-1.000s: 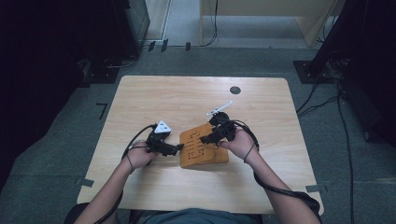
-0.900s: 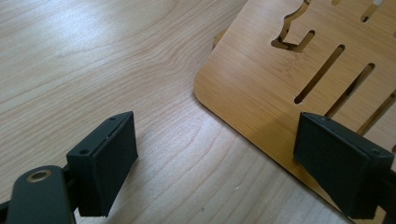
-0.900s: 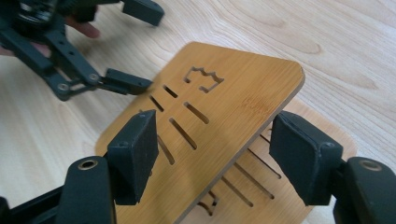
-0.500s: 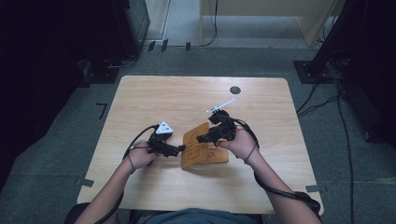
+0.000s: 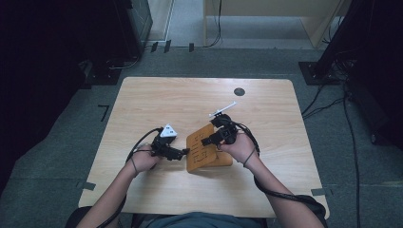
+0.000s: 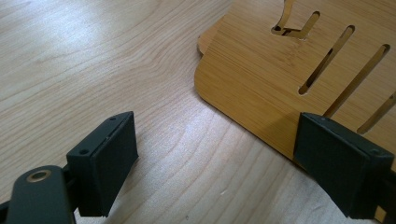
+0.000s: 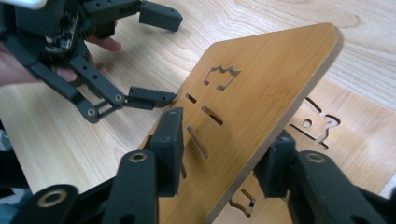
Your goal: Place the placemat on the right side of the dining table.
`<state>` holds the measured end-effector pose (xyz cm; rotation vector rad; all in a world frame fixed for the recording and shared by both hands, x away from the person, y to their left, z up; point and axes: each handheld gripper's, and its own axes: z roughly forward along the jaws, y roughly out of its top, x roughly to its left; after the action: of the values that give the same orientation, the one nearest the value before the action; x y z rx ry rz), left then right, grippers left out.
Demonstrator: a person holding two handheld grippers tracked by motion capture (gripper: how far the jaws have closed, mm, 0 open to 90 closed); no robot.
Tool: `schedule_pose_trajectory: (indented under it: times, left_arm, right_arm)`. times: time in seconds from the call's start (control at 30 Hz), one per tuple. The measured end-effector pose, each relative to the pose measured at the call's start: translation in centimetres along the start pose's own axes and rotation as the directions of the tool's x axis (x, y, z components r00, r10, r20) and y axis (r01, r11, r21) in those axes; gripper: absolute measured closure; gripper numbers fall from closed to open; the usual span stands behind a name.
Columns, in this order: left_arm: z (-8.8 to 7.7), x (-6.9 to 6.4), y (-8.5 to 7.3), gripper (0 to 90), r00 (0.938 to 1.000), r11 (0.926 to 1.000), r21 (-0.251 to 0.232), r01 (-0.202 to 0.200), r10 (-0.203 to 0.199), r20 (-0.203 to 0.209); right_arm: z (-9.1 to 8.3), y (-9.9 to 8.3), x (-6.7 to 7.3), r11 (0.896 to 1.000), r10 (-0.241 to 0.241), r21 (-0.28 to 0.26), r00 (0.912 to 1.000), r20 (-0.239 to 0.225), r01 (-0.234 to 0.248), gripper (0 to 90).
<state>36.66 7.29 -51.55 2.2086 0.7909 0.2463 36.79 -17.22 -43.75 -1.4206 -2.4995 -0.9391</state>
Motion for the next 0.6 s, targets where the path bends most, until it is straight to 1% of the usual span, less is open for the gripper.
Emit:
schedule_pose_trajectory:
  times: [0.07, 0.17, 0.23, 0.27, 0.3, 0.33, 0.37, 0.4, 0.43, 0.5, 0.57, 0.6]
  left_arm:
    - [0.0, 0.0, 0.0, 12.5, 1.0, 1.0, -0.001, 0.001, -0.001, -0.001]
    - [0.0, 0.0, 0.0, 12.5, 1.0, 1.0, 0.0, 0.0, 0.0, -0.003]
    - [0.0, 0.0, 0.0, 12.5, 1.0, 1.0, 0.001, 0.0, 0.0, -0.004]
    - [0.0, 0.0, 0.0, 12.5, 1.0, 1.0, 0.001, -0.003, 0.003, 0.002]
    - [0.0, 0.0, 0.0, 12.5, 1.0, 1.0, 0.001, -0.003, 0.003, 0.002]
    - [-0.1, 0.0, 0.0, 12.5, 0.9999, 1.0, -0.001, -0.004, 0.004, 0.009]
    - [-0.3, 0.1, 0.0, 12.4, 0.9998, 0.9999, -0.009, -0.005, 0.006, 0.017]
    - [-0.4, 0.2, 0.0, 12.5, 0.9997, 0.9998, -0.02, 0.0, 0.001, 0.023]
    - [-0.6, 0.3, 0.1, 12.4, 0.9996, 0.9994, -0.032, 0.011, -0.011, 0.027]
    - [-1.0, 0.6, 0.2, 12.4, 0.9992, 0.9986, -0.047, 0.025, -0.024, 0.033]
    - [-1.3, 0.8, 0.2, 12.5, 0.9989, 0.9979, -0.057, 0.032, -0.03, 0.035]
    - [-1.4, 0.8, 0.2, 12.5, 0.9989, 0.9977, -0.058, 0.034, -0.032, 0.035]
  right_arm:
    - [0.0, 0.1, -0.1, 1.0, 0.021, 0.004, 0.9997, -0.011, -0.021, 64.3]
    - [0.2, 0.4, -0.4, 0.997, 0.079, 0.018, 0.9961, -0.039, -0.078, 68.6]
    - [0.1, 0.6, -0.7, 0.991, 0.135, 0.025, 0.9883, -0.072, -0.133, 74.2]
    - [0.0, 0.7, -0.8, 0.987, 0.158, 0.026, 0.9825, -0.099, -0.156, 76.4]
    - [0.0, 0.7, -0.8, 0.987, 0.158, 0.026, 0.9825, -0.099, -0.156, 76.4]
    - [-0.1, 0.8, -0.9, 0.984, 0.179, 0.028, 0.9761, -0.123, -0.177, 78.5]
    - [-0.2, 0.8, -0.9, 0.983, 0.184, 0.025, 0.9736, -0.135, -0.183, 80.1]
    - [-0.3, 0.8, -1.0, 0.983, 0.181, 0.009, 0.9713, -0.154, -0.182, 81.8]
    - [-0.5, 0.8, -0.9, 0.982, 0.189, 0.005, 0.9674, -0.168, -0.191, 83.6]
    - [-0.8, 0.9, -0.9, 0.981, 0.188, -0.015, 0.9648, -0.184, -0.194, 86.4]
    - [-1.1, 0.9, -0.9, 0.978, 0.201, -0.021, 0.9573, -0.208, -0.21, 87.2]
    - [-1.2, 0.9, -0.9, 0.978, 0.199, -0.021, 0.9576, -0.208, -0.208, 87.3]
